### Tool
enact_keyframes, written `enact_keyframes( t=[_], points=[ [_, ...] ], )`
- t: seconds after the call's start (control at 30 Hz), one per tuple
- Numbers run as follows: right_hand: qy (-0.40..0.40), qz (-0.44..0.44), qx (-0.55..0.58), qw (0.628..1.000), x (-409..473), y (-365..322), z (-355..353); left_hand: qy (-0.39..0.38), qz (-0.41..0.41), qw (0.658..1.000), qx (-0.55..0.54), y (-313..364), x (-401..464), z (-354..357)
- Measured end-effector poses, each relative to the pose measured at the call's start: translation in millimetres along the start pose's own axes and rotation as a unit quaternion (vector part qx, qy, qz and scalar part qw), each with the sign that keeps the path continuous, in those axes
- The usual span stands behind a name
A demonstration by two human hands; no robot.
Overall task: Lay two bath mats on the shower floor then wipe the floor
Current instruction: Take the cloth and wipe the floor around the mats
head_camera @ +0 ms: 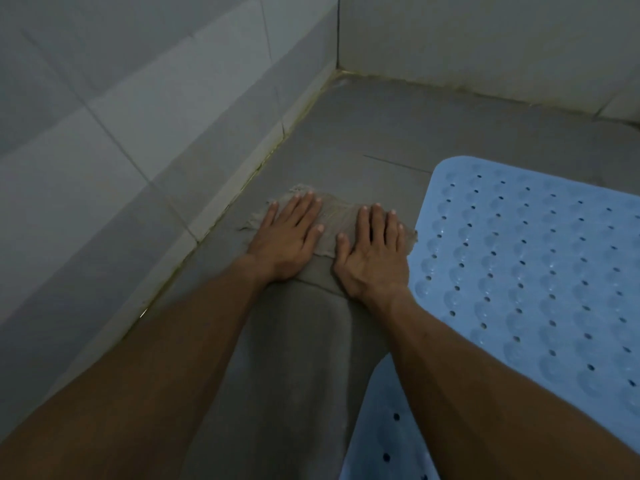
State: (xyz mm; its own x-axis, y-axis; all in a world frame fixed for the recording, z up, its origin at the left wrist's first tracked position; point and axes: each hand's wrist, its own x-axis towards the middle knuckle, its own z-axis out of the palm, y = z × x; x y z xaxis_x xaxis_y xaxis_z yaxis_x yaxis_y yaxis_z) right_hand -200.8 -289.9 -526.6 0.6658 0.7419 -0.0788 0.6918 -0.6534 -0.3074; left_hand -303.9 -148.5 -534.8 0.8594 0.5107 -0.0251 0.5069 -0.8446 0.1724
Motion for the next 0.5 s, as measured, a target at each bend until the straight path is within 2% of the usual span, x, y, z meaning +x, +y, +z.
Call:
enact_keyframes(
  t=[0.27, 0.5],
  points=[
    [-0.083, 0.0, -0.024, 0.996, 71.7, 15.5, -27.5, -0.014, -0.007, 1.0, 0.0, 1.2, 63.4, -9.1],
    [-0.133, 0.006, -0.031, 0.991, 97.3, 10.7, -41.1, 0.012, -0.003, 0.999, 0.033, -4.3, 80.8, -12.1]
  ],
)
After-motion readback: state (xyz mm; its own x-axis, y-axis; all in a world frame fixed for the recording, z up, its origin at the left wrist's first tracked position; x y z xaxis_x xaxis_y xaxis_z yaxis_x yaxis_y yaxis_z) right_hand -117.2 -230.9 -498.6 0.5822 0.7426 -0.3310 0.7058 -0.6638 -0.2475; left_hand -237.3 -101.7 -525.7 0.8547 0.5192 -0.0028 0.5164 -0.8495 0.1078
